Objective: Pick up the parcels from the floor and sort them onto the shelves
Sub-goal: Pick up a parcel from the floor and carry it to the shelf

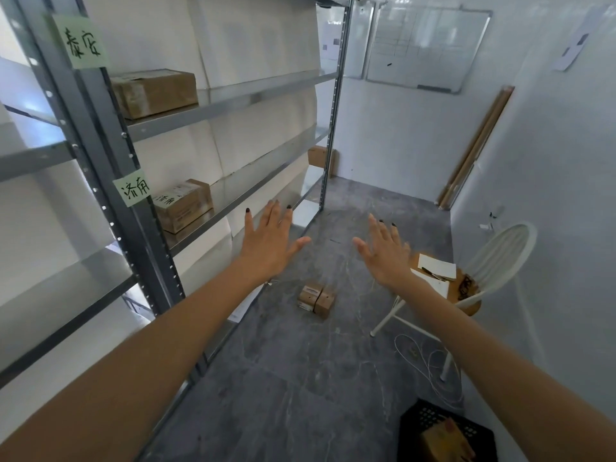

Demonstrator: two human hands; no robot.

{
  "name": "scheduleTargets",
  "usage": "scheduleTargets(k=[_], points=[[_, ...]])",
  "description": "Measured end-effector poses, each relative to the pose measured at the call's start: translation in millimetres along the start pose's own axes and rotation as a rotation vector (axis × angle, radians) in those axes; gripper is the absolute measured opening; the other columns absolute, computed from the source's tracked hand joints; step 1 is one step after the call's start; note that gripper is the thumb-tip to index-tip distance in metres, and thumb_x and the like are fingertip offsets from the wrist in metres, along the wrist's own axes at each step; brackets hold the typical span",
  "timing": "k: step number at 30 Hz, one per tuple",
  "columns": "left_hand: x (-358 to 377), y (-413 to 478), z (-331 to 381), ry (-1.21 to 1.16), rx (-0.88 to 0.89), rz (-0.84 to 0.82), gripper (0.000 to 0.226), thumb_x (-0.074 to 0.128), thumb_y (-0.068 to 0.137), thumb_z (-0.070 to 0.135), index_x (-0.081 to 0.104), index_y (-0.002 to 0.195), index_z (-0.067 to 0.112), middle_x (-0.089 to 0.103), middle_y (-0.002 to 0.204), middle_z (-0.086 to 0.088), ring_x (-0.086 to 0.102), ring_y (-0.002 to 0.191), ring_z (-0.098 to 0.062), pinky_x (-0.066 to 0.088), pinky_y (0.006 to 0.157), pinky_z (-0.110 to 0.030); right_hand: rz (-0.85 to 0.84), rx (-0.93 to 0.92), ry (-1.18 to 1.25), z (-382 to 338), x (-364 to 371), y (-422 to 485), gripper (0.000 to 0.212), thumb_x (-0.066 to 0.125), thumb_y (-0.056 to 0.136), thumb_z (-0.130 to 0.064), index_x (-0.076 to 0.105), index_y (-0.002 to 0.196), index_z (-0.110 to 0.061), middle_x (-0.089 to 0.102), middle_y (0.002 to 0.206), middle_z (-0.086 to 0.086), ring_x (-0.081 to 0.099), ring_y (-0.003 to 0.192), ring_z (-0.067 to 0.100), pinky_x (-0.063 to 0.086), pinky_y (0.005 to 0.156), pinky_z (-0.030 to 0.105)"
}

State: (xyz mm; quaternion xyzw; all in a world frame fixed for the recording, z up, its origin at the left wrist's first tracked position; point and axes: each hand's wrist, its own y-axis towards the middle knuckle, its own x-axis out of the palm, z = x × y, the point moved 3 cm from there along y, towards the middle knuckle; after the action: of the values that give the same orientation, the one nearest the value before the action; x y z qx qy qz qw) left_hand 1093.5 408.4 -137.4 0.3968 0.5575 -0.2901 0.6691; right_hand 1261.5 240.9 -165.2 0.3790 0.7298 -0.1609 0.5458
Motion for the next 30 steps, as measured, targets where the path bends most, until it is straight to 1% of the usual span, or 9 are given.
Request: scheduleTargets(k=[4,8,16,20,24,26,30], points=[[16,22,12,0.031,-0.012,-0.025,0.079,0.016,0.088,0.066,0.003,0.15,0.019,-0.001,0.16,-0.008,-0.008,0.147,-0.021,-0.003,0.115,-0.055,-0.015,-0.006,0.029,20,10,25,0.068,0.023,0.092,-0.06,0.004,0.149,-0.029,0.011,0.159,0.005,0.002,0.146,0.032,0.006,0.112,0.06],[32,45,19,0.055,0.008,-0.037,0.079,0.018,0.089,0.065,0.004,0.15,0.018,0.003,0.16,-0.009,-0.003,0.147,-0.023,0.0,0.115,-0.055,-0.046,0.004,0.059,31,20,47,0.067,0.025,0.093,-0.059,0.005,0.149,-0.029,0.011,0.159,0.004,0.002,0.146,0.032,0.007,0.112,0.059],[65,127,11,0.152,0.068,-0.043,0.078,0.015,0.089,0.065,0.005,0.15,0.017,0.003,0.16,-0.009,-0.005,0.147,-0.021,-0.001,0.115,-0.055,-0.061,0.001,0.11,41,43,116,0.067,0.025,0.093,-0.057,0.004,0.149,-0.027,0.01,0.159,0.005,0.001,0.146,0.032,0.007,0.113,0.059],[85,170,2,0.124,0.085,-0.02,0.078,0.015,0.088,0.066,0.007,0.149,0.018,0.005,0.159,-0.009,-0.004,0.147,-0.022,-0.001,0.115,-0.055,-0.058,0.02,0.097,46,59,158,0.068,0.026,0.093,-0.057,0.005,0.15,-0.026,0.01,0.159,0.005,0.002,0.146,0.033,0.008,0.112,0.06],[95,212,-8,0.101,0.106,-0.013,0.079,0.016,0.088,0.067,0.004,0.149,0.018,0.003,0.159,-0.01,-0.005,0.147,-0.023,0.0,0.115,-0.057,-0.06,0.007,0.059,42,69,201,0.068,0.025,0.093,-0.058,0.004,0.149,-0.026,0.008,0.16,0.005,0.0,0.146,0.033,0.009,0.113,0.06],[101,244,-19,0.095,0.091,-0.016,0.08,0.016,0.088,0.067,0.002,0.149,0.017,0.001,0.159,-0.011,-0.006,0.147,-0.023,0.0,0.116,-0.058,-0.061,0.01,0.027,38,79,232,0.069,0.024,0.092,-0.059,0.002,0.15,-0.026,0.007,0.16,0.006,-0.001,0.146,0.033,0.007,0.112,0.06],[98,269,-26,0.111,0.104,-0.016,0.08,0.016,0.088,0.066,0.001,0.149,0.017,-0.001,0.159,-0.011,-0.008,0.147,-0.024,-0.001,0.115,-0.056,-0.051,0.031,-0.001,33,88,249,0.07,0.021,0.092,-0.061,0.0,0.149,-0.027,0.005,0.16,0.007,-0.002,0.146,0.033,0.003,0.112,0.06]])
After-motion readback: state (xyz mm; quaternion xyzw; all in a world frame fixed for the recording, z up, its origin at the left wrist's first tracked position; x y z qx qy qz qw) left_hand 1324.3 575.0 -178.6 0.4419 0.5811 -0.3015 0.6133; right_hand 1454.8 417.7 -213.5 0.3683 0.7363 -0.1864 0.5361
